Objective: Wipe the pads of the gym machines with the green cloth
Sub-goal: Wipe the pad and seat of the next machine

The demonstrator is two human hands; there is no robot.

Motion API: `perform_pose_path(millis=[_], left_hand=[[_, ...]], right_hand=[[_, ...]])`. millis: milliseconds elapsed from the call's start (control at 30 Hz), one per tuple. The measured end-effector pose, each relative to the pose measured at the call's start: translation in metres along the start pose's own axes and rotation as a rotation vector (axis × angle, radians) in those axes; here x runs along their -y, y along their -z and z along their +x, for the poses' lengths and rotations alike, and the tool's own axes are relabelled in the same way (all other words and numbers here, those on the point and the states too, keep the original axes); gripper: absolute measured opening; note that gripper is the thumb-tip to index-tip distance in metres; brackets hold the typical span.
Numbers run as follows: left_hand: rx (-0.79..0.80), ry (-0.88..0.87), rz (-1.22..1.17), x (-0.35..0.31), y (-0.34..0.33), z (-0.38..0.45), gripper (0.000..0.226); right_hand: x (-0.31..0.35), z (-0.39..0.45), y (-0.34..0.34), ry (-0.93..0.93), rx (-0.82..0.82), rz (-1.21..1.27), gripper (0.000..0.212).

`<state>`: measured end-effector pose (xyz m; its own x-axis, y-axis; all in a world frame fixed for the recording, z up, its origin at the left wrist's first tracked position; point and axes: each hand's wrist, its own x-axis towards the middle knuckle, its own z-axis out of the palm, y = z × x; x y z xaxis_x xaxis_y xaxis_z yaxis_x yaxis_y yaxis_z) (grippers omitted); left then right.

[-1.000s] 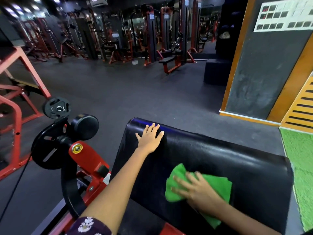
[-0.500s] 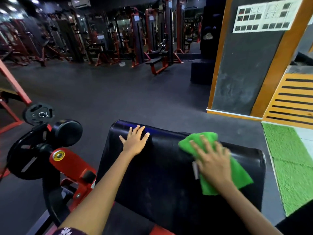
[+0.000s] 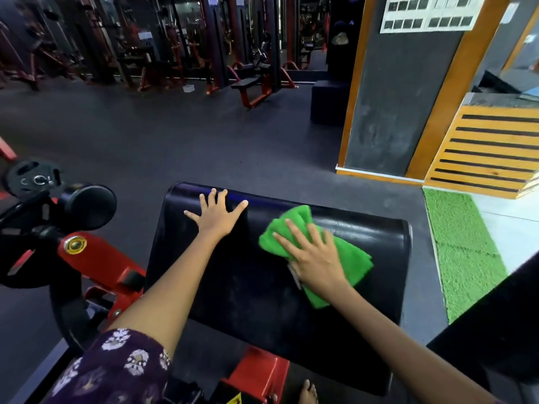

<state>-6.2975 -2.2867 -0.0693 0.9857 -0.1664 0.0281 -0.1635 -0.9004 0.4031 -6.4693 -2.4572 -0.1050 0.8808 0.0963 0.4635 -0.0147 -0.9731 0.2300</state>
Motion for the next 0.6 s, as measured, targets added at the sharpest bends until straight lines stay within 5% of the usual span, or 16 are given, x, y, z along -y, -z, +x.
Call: perform_pose_path(millis=[100,267,600], left_hand=[[0.026,-0.014,0.017,0.003,0.002,0.001,0.077],[0.018,0.026,-0.043,-0.007,-0.003,0.000,0.073],[-0.043,0.044,-0.154,-0.021,-0.027,-0.031,0.063]], right_hand=[[-0.057,-0.052,0.006,-0.154,-0.069,-0.034,0.061],[-0.097,-0.034,0.032,-0.713,0.020,0.047,0.046],[0.015,-0.046,-0.012,-0.087,0.043,-0.084,0.056]])
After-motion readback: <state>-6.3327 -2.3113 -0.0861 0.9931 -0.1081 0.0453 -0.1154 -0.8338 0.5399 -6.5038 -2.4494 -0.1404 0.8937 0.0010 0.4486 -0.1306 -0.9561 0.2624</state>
